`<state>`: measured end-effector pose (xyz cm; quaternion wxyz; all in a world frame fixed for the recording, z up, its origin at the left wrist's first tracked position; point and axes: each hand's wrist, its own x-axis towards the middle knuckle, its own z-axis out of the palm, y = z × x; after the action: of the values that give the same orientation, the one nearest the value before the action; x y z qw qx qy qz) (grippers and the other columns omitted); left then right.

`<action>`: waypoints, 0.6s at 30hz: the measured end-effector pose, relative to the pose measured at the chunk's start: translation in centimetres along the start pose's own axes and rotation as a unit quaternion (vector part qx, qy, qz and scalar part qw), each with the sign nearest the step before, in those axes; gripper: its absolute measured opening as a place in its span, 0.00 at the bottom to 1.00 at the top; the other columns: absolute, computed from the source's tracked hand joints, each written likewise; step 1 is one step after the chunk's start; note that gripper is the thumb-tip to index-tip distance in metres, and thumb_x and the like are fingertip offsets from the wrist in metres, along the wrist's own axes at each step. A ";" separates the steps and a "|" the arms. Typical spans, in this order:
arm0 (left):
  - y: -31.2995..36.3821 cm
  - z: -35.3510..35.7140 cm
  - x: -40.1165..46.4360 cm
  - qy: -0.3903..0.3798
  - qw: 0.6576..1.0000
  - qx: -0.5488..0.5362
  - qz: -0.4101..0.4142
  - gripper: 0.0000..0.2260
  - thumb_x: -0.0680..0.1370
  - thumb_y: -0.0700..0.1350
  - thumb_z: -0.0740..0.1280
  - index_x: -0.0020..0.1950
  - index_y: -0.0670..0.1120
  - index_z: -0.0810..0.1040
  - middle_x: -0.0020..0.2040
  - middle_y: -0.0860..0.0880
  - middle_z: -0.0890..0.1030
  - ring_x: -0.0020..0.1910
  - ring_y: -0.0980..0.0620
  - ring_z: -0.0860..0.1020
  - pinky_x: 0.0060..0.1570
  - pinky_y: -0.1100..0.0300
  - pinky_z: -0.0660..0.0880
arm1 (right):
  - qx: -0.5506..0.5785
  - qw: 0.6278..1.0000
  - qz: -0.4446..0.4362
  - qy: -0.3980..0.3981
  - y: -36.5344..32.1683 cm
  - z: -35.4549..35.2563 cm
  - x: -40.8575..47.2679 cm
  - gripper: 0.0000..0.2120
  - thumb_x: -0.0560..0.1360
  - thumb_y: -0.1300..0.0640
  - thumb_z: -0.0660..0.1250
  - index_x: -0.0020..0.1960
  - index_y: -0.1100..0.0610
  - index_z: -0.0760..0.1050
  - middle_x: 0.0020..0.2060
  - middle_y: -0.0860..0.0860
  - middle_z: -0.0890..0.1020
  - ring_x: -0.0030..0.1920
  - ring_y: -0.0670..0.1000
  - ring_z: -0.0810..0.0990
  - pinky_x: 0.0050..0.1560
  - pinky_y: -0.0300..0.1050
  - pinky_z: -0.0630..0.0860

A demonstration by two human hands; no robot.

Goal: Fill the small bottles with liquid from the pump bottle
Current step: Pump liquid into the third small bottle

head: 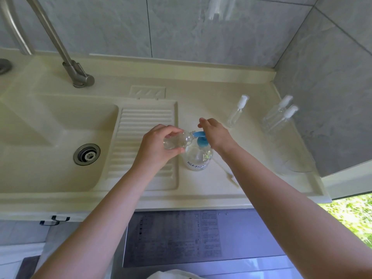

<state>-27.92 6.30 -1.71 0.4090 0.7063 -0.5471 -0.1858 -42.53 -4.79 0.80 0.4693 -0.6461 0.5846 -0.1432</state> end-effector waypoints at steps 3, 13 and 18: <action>-0.1 0.1 0.1 -0.006 1.000 0.007 0.001 0.22 0.62 0.42 0.81 0.54 0.52 0.82 0.48 0.54 0.79 0.45 0.57 0.77 0.47 0.78 0.65 | -0.008 0.999 -0.025 0.027 0.1 0.4 0.0 0.17 0.82 0.51 0.51 0.61 0.55 0.75 0.51 0.53 0.78 0.47 0.54 0.76 0.45 0.46 0.72; -0.2 -0.1 -0.1 -0.009 1.000 0.006 -0.001 0.22 0.63 0.43 0.81 0.56 0.52 0.82 0.49 0.54 0.80 0.47 0.56 0.78 0.48 0.76 0.67 | 0.008 1.000 -0.006 -0.004 0.2 -0.1 0.1 0.21 0.83 0.44 0.51 0.64 0.54 0.74 0.52 0.45 0.76 0.56 0.53 0.75 0.60 0.50 0.72; -0.1 0.1 0.1 -0.010 1.000 0.003 0.001 0.22 0.63 0.42 0.81 0.55 0.52 0.82 0.49 0.54 0.80 0.46 0.62 0.77 0.47 0.78 0.66 | -0.011 0.999 -0.030 0.037 0.2 0.6 0.2 0.17 0.83 0.52 0.50 0.60 0.55 0.75 0.47 0.51 0.76 0.49 0.55 0.75 0.47 0.46 0.71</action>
<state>-27.93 6.22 -1.82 0.4016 0.7049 -0.5528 -0.1905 -42.20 -4.65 0.24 0.4357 -0.6628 0.5835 -0.1745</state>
